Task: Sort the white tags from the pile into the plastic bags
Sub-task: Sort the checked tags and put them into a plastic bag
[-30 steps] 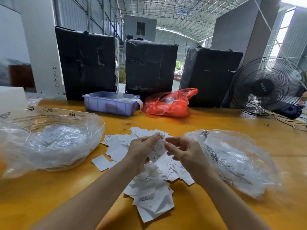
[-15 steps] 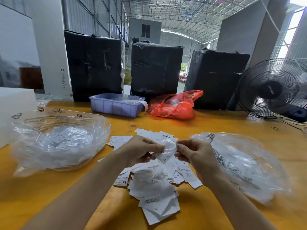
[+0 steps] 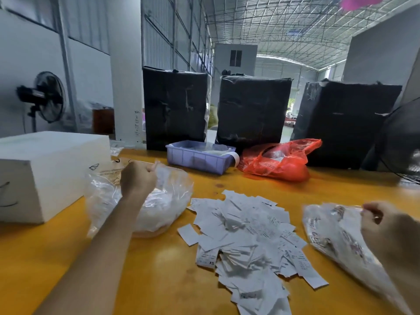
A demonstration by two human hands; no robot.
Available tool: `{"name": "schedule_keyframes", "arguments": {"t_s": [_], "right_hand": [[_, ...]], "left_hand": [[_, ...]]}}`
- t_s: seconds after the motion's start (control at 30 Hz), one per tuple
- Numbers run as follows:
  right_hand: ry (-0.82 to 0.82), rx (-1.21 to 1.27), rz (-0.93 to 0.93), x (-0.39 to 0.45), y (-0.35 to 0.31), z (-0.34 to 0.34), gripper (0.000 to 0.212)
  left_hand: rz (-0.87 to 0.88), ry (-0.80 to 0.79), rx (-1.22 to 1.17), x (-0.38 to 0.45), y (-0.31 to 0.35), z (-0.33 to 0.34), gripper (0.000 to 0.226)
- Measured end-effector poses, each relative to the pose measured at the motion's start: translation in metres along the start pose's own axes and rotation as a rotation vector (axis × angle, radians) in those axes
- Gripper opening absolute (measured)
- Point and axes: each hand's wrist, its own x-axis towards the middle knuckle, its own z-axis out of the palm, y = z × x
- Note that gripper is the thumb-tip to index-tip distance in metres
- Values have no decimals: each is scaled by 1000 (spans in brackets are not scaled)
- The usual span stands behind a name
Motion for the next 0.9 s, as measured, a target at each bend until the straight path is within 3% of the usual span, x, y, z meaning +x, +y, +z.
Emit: {"name": "schedule_keyframes", "arguments": {"t_s": [0.1, 0.2, 0.27, 0.37, 0.43, 0.5, 0.6, 0.73, 0.83, 0.9], "right_hand": [[-343, -114, 263, 12, 39, 8, 19], [-608, -360, 239, 7, 42, 5, 40], [-704, -454, 202, -1, 30, -3, 37], [-603, -321, 180, -7, 18, -11, 10], [-524, -244, 195, -6, 17, -13, 20], [-496, -243, 196, -7, 16, -15, 14], [-561, -429, 250, -7, 17, -16, 39], [-518, -464, 225, -8, 20, -13, 21], [-440, -448, 231, -9, 22, -10, 30], [-377, -371, 227, -8, 23, -11, 26]], "left_hand": [[-71, 32, 264, 7, -15, -11, 14], [-104, -43, 412, 4, -14, -6, 14], [-93, -84, 488, 2, -6, 0, 22], [-41, -65, 523, 0, 8, 9, 34], [57, -72, 479, -3, 16, 17, 38], [155, -121, 405, -9, 26, 27, 43], [290, -158, 327, -25, 39, 41, 45], [472, -214, 229, -52, 51, 56, 38], [560, -275, 122, -68, 60, 64, 31], [588, -305, 65, -75, 64, 67, 28]]}}
